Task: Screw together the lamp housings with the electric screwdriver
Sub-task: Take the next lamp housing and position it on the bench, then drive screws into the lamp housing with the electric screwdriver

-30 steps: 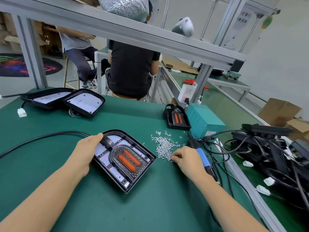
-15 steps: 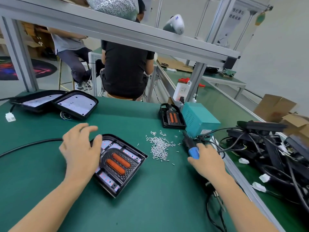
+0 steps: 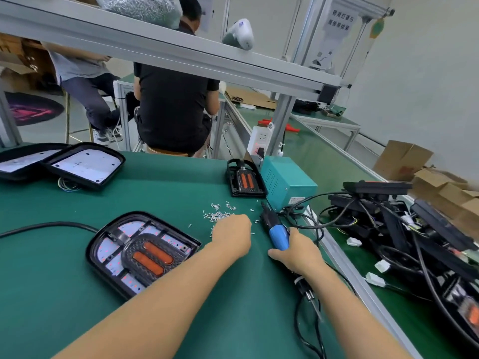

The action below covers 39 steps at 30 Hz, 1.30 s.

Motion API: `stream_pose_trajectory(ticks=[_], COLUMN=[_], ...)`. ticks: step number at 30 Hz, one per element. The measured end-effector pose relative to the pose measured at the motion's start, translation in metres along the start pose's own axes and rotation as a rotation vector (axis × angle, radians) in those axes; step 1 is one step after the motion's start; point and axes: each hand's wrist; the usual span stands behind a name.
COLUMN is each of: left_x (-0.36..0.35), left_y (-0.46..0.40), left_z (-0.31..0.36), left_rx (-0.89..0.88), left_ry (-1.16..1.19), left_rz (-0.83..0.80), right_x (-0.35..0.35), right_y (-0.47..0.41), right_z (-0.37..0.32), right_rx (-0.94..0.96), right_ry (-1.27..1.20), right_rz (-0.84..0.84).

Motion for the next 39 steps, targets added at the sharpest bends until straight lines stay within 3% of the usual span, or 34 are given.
stream_pose_trajectory(ticks=[8,21,31,39], left_x=[-0.014,-0.033,-0.026,-0.026], left_y=[-0.004,0.005,0.012,0.012], left_z=[-0.014,-0.008,-0.025,-0.016], left_rx=[0.154,-0.024,0.058,0.004], left_ry=[-0.006,-0.159,0.083,-0.025], left_rz=[0.098,0.177,0.137,0.179], right_x=[-0.012,-0.017,-0.016,-0.016], right_y=[-0.004,-0.005,-0.004,-0.004], right_z=[-0.008,-0.006,-0.005,-0.005], right_rx=[-0.008,-0.007,-0.001,0.004], right_ry=[0.061,0.054,0.054,0.062], right_rz=[0.107,0.141,0.147,0.148])
Point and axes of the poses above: each hand's wrist, its own y-axis away from the middle knuckle, its own x-axis out of the back of the hand, z = x × y, and after that the axes turned 8 degrees about -x, right-handed
